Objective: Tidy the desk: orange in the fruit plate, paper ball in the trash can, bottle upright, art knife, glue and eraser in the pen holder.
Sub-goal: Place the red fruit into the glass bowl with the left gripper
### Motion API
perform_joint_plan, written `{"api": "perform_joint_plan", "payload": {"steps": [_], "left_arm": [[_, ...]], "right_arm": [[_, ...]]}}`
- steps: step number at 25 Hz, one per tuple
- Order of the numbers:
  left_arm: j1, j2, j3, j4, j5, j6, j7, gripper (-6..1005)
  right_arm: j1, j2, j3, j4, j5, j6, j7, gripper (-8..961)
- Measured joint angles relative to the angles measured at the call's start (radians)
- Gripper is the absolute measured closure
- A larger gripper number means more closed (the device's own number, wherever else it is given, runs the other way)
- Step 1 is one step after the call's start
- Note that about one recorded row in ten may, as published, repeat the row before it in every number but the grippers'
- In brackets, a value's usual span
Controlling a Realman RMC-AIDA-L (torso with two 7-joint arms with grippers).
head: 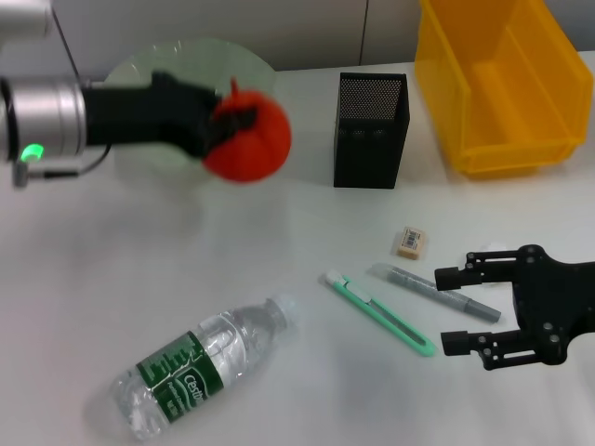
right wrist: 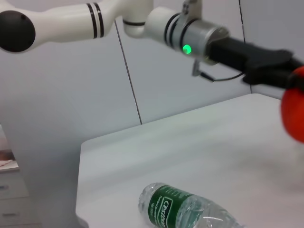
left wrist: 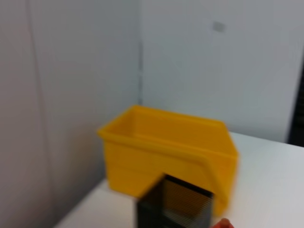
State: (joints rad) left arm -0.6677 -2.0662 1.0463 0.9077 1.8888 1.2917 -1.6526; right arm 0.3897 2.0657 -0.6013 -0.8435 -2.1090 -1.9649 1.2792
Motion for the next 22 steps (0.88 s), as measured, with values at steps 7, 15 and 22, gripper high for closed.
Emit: {"api": "perform_joint_plan", "payload": {"steps": [7, 15, 22], "left_arm": [[-0.114, -0.011, 0.033, -0.108, 0.004, -0.309, -0.061, 904], [-0.149, -0.014, 0.146, -0.165, -0.001, -0.636, -0.111, 931], [-0.134, -0.013, 0.146, -0.169, -0.001, -0.653, -0.121, 935]], "right_arm": [[0.01, 0.011, -0.008, 0.009, 0.0, 0.007, -0.004, 227], [0.018, 0.011, -0.009, 0.029, -0.001, 0.008, -0.007, 227], [0.017, 0.011, -0.009, 0.034, -0.003, 0.008, -0.007, 227]]}}
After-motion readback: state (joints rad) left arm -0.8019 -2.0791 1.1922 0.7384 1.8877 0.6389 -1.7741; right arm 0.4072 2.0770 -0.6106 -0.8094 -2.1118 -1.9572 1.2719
